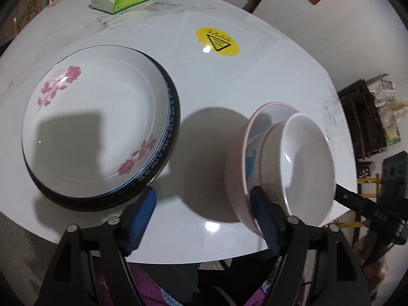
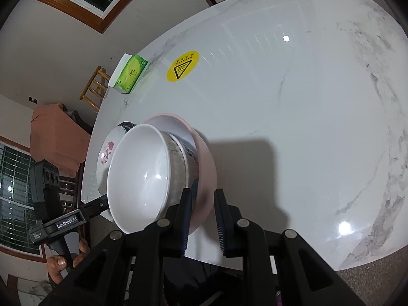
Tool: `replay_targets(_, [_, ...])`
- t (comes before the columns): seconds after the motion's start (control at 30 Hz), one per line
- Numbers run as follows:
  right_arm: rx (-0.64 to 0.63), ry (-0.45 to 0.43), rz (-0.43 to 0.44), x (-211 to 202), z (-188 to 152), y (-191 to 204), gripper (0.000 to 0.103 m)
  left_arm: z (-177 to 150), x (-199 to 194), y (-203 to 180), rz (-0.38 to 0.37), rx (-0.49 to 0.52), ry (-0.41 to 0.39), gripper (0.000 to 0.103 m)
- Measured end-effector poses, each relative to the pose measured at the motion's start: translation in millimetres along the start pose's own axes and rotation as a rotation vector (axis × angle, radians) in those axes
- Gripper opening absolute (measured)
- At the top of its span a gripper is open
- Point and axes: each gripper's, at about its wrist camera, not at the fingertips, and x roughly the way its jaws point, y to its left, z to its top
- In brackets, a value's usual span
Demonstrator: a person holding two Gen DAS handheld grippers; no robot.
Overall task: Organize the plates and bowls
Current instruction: 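Grip the pink bowl stack rim with both grippers and lift it, then carry the bowl stack with both grippers over the plate stack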
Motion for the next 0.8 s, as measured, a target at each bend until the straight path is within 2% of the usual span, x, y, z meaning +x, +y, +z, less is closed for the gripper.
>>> replay_targets(0.1, [-0.011,0.004,-0.035,0,3,4,0.019,-1,2,-7,0.031,0.021,-0.013,0.071])
replay_targets(0.17, [-0.011,0.006,-0.049,0,5,3,0.019,0,4,-10,0.014,0.02,-0.006,0.066])
replay_targets(0.4, [0.019,0.032,-0.044,6,12,-2,0.02,3,6,-5,-0.015,-0.017,0.006,0.062])
replay_targets(0.53, [0.037,0.037,-0.041,12,14,-6,0.023,2,4,-13,0.025,0.009,-0.018,0.061])
replay_targets(0.63, [-0.004,0.017,-0.09,14,11,2,0.023,2,4,-17,0.029,0.02,-0.027,0.055])
replay_targets(0.73, [0.008,0.012,-0.081,15,12,-1,0.023,6,7,-11,-0.004,-0.018,-0.01,0.056])
replay_targets(0.8, [0.006,0.009,-0.077,15,12,-2,0.023,7,9,-9,-0.001,-0.033,-0.002,0.061])
